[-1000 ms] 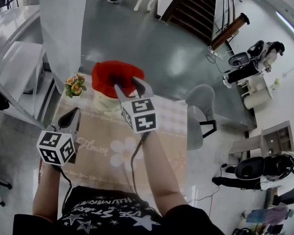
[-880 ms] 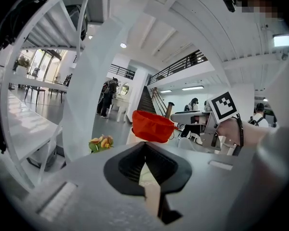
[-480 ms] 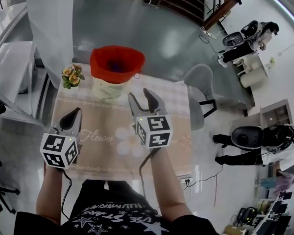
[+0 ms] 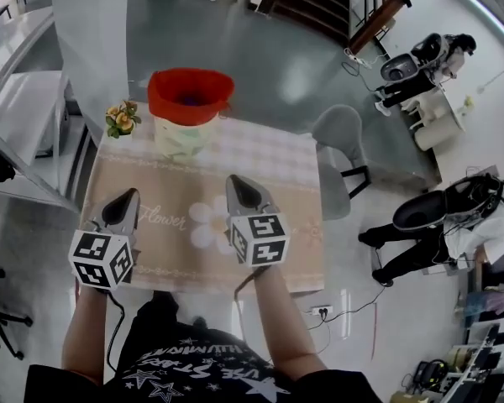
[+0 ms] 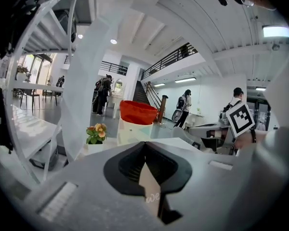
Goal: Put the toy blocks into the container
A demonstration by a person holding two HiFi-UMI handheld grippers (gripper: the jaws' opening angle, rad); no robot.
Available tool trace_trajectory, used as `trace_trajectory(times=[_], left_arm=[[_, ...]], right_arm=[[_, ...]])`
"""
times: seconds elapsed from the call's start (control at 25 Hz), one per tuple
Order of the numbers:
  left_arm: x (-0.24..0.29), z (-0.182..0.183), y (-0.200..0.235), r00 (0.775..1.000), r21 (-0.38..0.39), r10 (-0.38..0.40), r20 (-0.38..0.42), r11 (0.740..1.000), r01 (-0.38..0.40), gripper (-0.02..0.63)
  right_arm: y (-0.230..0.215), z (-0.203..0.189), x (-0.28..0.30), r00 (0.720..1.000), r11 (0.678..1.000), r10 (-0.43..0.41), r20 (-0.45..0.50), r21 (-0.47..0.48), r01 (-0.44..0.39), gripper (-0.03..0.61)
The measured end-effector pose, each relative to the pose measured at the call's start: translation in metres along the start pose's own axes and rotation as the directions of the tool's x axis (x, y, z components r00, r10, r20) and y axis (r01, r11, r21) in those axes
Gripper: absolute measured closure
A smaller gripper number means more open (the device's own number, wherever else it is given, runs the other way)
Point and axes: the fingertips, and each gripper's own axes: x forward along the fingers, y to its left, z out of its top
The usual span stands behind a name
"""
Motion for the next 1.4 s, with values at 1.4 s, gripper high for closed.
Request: trace_trajectory(times=[1.4], left_arm=[[-0.132, -0.069, -0.174, 1.000, 0.019, 0.000, -0.001, 1.000, 0.000, 0.604]], right_arm=[[-0.001, -0.084, -0.217, 0.998, 0.998, 0.001, 0.062, 0.059, -0.004, 0.574]])
